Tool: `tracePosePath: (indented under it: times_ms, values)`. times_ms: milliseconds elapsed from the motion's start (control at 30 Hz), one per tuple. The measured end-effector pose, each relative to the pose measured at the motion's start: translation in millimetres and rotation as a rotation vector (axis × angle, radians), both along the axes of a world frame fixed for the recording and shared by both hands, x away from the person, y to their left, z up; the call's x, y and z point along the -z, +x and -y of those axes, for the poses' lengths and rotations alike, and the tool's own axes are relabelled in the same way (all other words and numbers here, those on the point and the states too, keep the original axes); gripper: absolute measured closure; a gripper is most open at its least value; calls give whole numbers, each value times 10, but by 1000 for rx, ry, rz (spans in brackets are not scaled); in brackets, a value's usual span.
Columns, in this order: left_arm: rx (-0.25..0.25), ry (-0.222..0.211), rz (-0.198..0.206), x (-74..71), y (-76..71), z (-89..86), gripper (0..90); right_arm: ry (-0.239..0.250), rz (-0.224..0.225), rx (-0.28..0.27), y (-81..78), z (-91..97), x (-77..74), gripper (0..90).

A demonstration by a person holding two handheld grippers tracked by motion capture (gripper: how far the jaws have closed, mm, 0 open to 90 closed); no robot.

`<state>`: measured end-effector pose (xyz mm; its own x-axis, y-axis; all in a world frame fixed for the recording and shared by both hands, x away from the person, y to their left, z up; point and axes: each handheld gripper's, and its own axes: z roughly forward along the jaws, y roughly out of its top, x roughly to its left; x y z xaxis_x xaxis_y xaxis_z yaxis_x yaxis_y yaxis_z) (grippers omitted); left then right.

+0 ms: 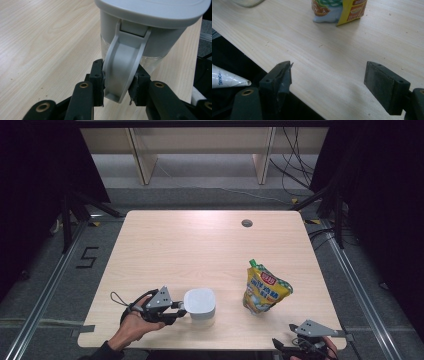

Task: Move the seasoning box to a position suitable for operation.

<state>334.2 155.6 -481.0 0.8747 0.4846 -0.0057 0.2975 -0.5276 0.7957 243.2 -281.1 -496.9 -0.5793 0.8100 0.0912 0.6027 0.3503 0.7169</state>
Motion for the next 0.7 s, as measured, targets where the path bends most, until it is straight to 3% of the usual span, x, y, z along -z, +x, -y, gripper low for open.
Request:
tracePosePath:
  times_ms: [433, 467, 500, 533, 567, 700]
  values:
    - [19, -3, 9, 8, 33, 159, 679, -14, 6, 12, 5, 32, 3, 231]
    - [33, 6, 27, 5, 56, 169, 679, 15, -39, 38, -22, 8, 0, 231]
    - [22, -11, 13, 17, 58, 183, 679, -12, 5, 9, 9, 41, 10, 231]
    - [38, 5, 29, 9, 82, 184, 680, -11, 11, 12, 7, 44, 12, 231]
    - [17, -17, 16, 26, 91, 195, 680, -3, 10, 8, 9, 43, 16, 232]
    - [16, -27, 16, 32, 88, 191, 677, 0, 12, 10, 5, 48, 14, 231]
